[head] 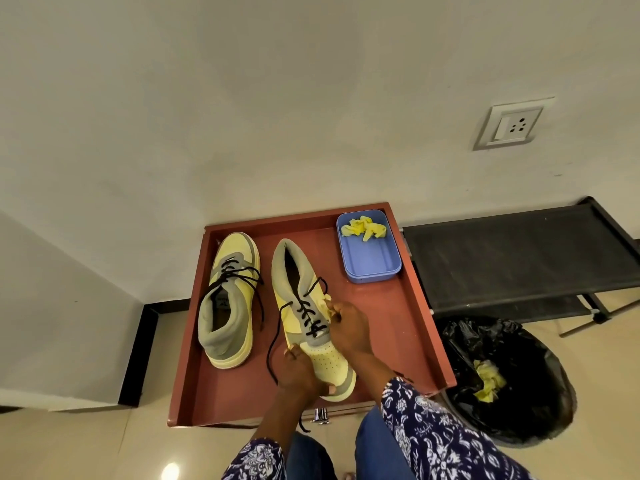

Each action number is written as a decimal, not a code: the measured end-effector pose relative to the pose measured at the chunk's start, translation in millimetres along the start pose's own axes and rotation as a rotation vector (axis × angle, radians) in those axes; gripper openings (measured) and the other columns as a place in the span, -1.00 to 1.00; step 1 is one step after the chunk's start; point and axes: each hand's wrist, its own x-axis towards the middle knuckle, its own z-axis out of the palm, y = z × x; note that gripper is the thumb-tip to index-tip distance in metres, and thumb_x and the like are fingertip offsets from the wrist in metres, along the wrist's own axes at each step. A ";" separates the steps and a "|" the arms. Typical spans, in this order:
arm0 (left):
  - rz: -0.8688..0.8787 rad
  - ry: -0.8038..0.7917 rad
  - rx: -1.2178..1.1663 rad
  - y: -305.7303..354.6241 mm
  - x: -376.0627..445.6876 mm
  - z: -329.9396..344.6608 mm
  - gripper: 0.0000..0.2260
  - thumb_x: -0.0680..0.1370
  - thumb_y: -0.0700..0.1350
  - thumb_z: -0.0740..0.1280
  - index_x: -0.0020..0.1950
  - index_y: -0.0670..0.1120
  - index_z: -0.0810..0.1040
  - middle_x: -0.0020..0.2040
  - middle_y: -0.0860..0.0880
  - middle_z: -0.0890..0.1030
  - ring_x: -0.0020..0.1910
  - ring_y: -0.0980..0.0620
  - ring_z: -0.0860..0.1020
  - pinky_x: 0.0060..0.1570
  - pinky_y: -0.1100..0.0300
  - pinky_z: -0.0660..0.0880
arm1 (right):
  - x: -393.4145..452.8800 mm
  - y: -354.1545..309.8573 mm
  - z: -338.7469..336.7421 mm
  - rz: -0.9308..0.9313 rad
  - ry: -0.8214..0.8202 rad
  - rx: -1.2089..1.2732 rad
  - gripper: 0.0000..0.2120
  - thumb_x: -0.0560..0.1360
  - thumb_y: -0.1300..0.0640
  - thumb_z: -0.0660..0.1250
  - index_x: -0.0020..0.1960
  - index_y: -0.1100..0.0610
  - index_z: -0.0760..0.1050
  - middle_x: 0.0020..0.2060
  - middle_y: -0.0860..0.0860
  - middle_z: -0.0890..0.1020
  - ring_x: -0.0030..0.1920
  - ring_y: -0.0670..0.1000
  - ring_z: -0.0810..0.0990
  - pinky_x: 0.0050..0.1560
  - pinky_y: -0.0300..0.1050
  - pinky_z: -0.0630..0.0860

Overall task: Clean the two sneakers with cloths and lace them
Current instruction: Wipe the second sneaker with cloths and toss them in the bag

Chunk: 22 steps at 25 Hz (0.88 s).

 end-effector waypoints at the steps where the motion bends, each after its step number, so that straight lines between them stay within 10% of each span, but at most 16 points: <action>1: 0.003 0.003 -0.001 0.2 -0.3 0.0 -0.04 0.35 0.04 0.49 0.45 -0.32 -0.06 0.49 -0.22 0.10 0.48 -0.14 0.12 0.42 0.09 0.19 | -4.7 3.3 0.0 -0.024 0.001 -0.010 -0.65 0.51 0.38 0.17 0.25 0.22 0.50 0.17 0.13 0.58 0.16 0.08 0.54 0.11 -0.36 0.35; 13: 0.012 0.019 -0.092 -0.5 -6.9 -7.1 -0.07 0.29 0.03 0.54 0.43 -0.27 0.06 0.42 -0.17 0.24 0.41 -0.11 0.26 0.34 0.13 0.30 | -22.3 18.1 -2.6 -0.102 -0.033 -0.109 -0.61 0.50 0.41 0.12 0.28 0.23 0.46 0.19 0.14 0.57 0.18 0.06 0.54 0.12 -0.51 0.22; 19: 0.018 -0.074 -0.183 -20.0 -4.1 -26.0 0.13 -0.06 0.14 0.50 0.42 -0.21 0.17 0.35 -0.12 0.36 0.29 -0.08 0.38 0.27 0.07 0.40 | -27.9 16.1 -0.8 -0.046 -0.119 -0.075 -0.63 0.52 0.36 0.12 0.29 0.22 0.46 0.24 0.14 0.55 0.22 0.05 0.52 0.11 -0.52 0.20; 22: -0.042 -0.089 -0.279 -27.6 -6.3 -38.9 -0.24 0.19 -0.04 0.58 0.28 -0.21 0.34 0.16 -0.06 0.47 0.13 0.02 0.45 0.14 0.19 0.44 | -41.8 9.5 10.1 0.010 -0.171 -0.010 -0.66 0.53 0.34 0.15 0.27 0.22 0.47 0.22 0.12 0.56 0.21 0.00 0.53 0.10 -0.52 0.24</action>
